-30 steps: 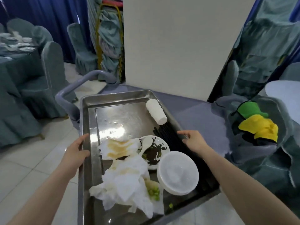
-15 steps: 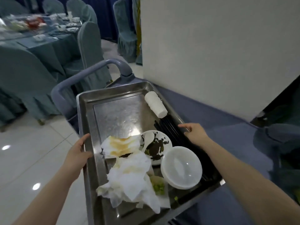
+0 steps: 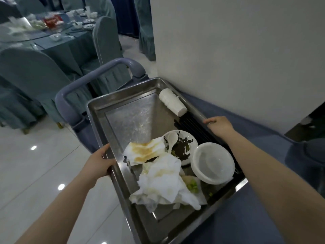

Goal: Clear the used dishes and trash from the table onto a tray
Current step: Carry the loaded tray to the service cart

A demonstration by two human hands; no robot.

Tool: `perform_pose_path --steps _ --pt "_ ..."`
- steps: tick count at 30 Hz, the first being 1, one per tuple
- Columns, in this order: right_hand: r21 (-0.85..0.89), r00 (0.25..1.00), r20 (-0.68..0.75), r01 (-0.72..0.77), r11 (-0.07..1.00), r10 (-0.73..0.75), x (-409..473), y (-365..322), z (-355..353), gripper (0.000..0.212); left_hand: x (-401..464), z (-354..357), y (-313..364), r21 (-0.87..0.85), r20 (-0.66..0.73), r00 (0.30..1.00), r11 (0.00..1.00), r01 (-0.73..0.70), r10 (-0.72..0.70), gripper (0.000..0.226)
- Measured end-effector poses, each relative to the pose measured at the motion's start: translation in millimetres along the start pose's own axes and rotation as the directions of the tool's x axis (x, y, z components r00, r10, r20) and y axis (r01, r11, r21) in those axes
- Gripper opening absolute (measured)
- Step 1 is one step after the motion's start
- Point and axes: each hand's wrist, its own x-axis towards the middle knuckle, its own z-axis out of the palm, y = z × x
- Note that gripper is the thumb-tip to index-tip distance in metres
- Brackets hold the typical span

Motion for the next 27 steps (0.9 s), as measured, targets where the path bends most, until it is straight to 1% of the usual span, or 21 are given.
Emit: perform_pose_path --steps 2,5,8,11,14,18,19,20,21,23,24,26,27 --pt "0.015 0.999 -0.052 -0.01 1.0 0.011 -0.8 2.2 -10.9 0.033 -0.9 6.2 3.6 -0.064 0.025 0.999 0.997 0.036 -0.035 0.071" --pt "0.024 0.991 -0.131 0.023 0.999 -0.019 -8.8 2.9 -28.4 0.032 -1.6 9.0 7.9 -0.149 0.067 0.993 0.983 0.105 -0.096 0.068" --pt "0.008 0.985 -0.159 0.067 0.998 -0.065 -26.6 -3.0 -42.4 0.032 -6.8 10.4 14.5 -0.263 0.131 0.984 0.953 0.153 -0.122 0.065" --pt "-0.02 0.985 -0.14 0.099 0.995 -0.101 -48.2 -12.9 -50.6 0.032 -18.7 21.4 21.1 -0.359 0.21 0.969 0.911 0.201 -0.131 0.064" --pt "-0.052 0.987 -0.108 0.117 0.992 -0.122 -73.2 -22.1 -54.0 0.032 -37.0 42.1 23.6 -0.477 0.305 0.946 0.841 0.254 -0.112 0.07" --pt "-0.012 0.986 -0.098 0.131 0.991 -0.132 -100.2 -21.4 -56.4 0.028 -60.3 83.0 25.5 -0.549 0.371 0.922 0.775 0.313 -0.109 0.079" --pt "-0.012 0.987 -0.101 0.128 0.992 -0.128 -105.0 -18.2 -56.8 0.026 -65.7 91.1 27.2 -0.56 0.386 0.916 0.762 0.325 -0.107 0.078" --pt "-0.025 0.988 -0.106 0.114 0.993 -0.116 -111.7 -15.4 -56.8 0.024 -70.4 97.3 28.7 -0.569 0.423 0.902 0.748 0.342 -0.091 0.072" --pt "-0.044 0.988 -0.115 0.101 0.994 -0.105 -118.0 -11.9 -56.7 0.024 -73.3 102.0 28.9 -0.554 0.46 0.885 0.757 0.346 -0.067 0.061" --pt "-0.069 0.989 -0.125 0.072 0.995 -0.08 -128.7 -5.5 -55.2 0.025 -77.8 104.7 28.7 -0.483 0.542 0.839 0.803 0.349 -0.038 0.036" --pt "-0.066 0.99 -0.128 0.052 0.997 -0.06 -135.5 -5.5 -54.1 0.026 -77.9 103.3 27.8 -0.448 0.57 0.821 0.825 0.345 -0.034 0.029" --pt "-0.069 0.99 -0.142 0.008 0.998 -0.017 -149.2 -7.2 -48.7 0.026 -73.6 94.9 25.0 -0.384 0.601 0.798 0.864 0.326 -0.034 0.018" --pt "-0.062 0.988 -0.152 -0.011 0.998 0.002 -154.7 -8.8 -45.2 0.026 -71.3 88.2 22.9 -0.354 0.621 0.783 0.882 0.312 -0.028 0.02"
